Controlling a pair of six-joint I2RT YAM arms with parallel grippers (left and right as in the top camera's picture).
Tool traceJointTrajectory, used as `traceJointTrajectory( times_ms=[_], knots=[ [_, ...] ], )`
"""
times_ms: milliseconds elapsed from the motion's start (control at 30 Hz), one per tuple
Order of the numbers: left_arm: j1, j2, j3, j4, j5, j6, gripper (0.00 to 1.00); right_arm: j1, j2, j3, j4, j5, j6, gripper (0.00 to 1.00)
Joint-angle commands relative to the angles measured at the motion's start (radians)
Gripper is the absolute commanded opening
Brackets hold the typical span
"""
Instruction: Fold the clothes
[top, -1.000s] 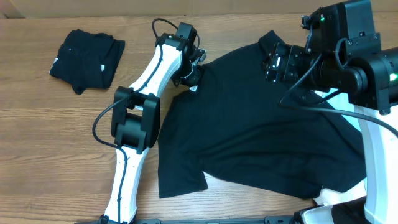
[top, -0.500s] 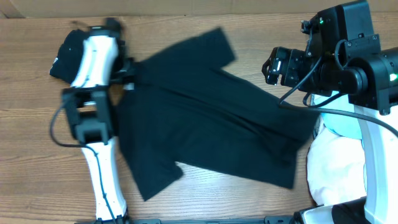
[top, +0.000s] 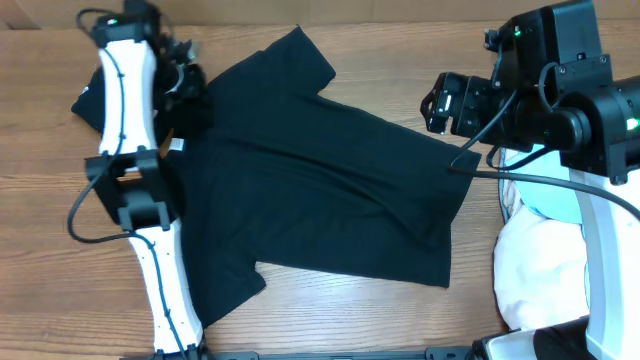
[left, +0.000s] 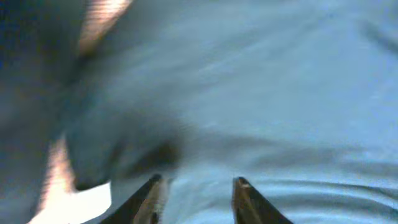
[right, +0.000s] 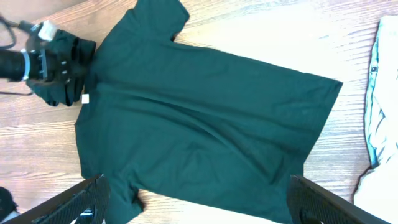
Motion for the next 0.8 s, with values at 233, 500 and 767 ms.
traceJointTrajectory(
  times_ms=[233, 500, 767],
  knots=[
    [-0.172, 0.025, -0.130, 0.277, -0.012, 0.048, 0.04, -0.004, -0.003, 0.012, 0.001, 0.017, 0.011, 0.94],
    [-0.226, 0.025, -0.296, 0.455, 0.044, 0.076, 0.04, -0.004, -0.003, 0.012, -0.011, 0.017, 0.032, 0.86],
    [-0.217, 0.025, -0.380, 0.612, -0.175, -0.043, 0.04, -0.004, 0.005, -0.024, -0.011, 0.017, 0.032, 0.86]
  ],
)
